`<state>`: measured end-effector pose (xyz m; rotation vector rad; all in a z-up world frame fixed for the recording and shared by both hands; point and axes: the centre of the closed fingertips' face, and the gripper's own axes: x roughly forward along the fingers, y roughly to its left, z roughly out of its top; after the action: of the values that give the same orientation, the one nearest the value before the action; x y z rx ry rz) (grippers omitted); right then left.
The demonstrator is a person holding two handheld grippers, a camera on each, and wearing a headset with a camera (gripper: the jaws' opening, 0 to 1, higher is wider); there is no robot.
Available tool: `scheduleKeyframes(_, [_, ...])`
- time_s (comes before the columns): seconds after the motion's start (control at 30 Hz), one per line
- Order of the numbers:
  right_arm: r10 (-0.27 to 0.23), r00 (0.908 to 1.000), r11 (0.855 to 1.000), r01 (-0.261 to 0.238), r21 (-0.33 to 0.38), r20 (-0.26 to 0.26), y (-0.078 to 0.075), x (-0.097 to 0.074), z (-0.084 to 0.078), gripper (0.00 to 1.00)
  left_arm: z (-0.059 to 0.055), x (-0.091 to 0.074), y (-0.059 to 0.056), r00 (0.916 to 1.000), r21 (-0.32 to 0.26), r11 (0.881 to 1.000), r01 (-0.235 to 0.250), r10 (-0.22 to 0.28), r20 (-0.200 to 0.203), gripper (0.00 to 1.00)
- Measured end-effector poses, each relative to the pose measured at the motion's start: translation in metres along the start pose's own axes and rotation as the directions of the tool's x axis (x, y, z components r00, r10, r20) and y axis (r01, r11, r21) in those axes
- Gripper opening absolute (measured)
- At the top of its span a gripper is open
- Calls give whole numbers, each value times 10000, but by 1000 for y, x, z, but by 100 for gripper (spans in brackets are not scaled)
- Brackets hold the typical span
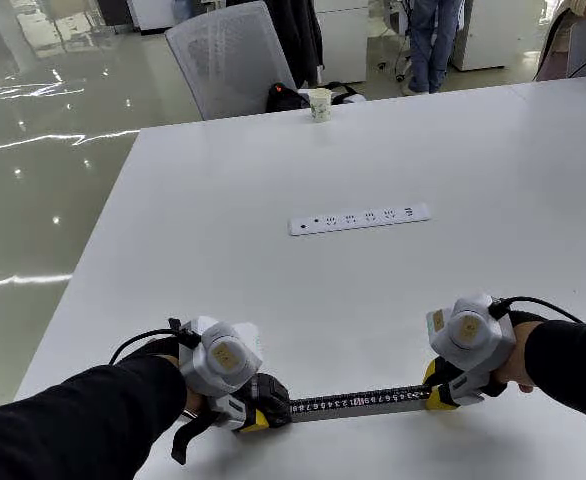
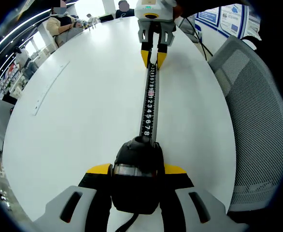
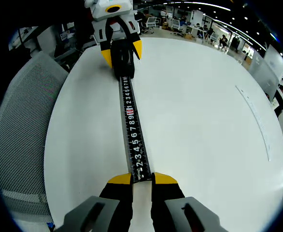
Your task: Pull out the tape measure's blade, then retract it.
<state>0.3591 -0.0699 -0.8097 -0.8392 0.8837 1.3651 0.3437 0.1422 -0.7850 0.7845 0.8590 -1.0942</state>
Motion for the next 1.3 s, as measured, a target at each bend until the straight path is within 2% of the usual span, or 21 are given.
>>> scheduleKeyframes(1.3, [-83, 9999, 9998, 85, 158, -129, -4, -11, -20, 10, 3, 2, 0, 10000, -12, 10000, -9, 9, 4, 33])
